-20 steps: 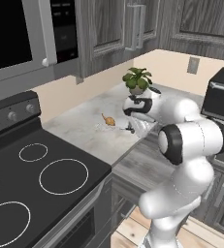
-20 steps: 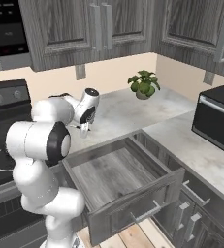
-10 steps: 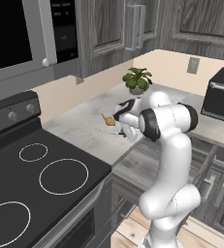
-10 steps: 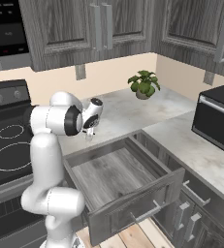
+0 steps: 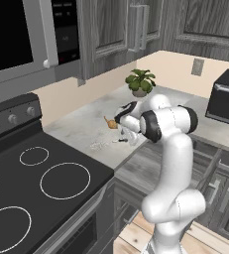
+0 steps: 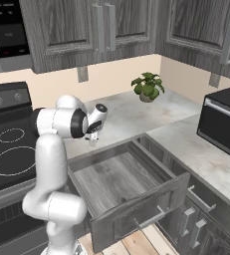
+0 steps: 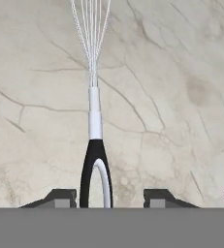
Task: Pick the whisk from the drawer and place it on the counter.
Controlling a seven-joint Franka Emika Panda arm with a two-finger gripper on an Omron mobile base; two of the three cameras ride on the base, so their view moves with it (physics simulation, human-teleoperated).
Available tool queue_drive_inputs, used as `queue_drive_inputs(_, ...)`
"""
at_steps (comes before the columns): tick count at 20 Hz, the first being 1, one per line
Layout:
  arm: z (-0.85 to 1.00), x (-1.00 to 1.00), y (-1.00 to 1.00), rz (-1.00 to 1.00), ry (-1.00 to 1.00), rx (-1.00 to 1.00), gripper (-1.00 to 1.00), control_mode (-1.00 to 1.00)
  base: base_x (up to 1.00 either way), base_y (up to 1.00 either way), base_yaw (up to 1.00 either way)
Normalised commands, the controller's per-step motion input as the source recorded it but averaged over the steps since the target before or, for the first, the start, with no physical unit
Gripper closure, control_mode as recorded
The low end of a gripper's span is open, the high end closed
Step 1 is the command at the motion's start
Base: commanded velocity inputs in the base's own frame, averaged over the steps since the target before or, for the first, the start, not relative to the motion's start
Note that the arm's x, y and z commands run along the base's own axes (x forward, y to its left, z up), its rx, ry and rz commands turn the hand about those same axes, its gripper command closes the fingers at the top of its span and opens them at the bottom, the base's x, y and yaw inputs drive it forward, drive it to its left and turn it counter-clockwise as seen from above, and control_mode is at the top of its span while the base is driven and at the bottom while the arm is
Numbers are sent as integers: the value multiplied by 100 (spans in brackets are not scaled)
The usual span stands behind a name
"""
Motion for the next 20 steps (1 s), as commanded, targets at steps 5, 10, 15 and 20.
queue_drive_inputs(5, 89, -11, -27, 0, -19, 27, -100, -100, 0, 0, 0)
queue_drive_inputs(10, 100, -67, -18, 1, -32, 19, -100, -100, 0, 0, 0)
queue_drive_inputs(15, 71, -99, 0, 0, -35, 0, -100, -100, 0, 0, 0)
queue_drive_inputs(20, 32, -100, 0, 0, -34, -10, -100, -100, 0, 0, 0)
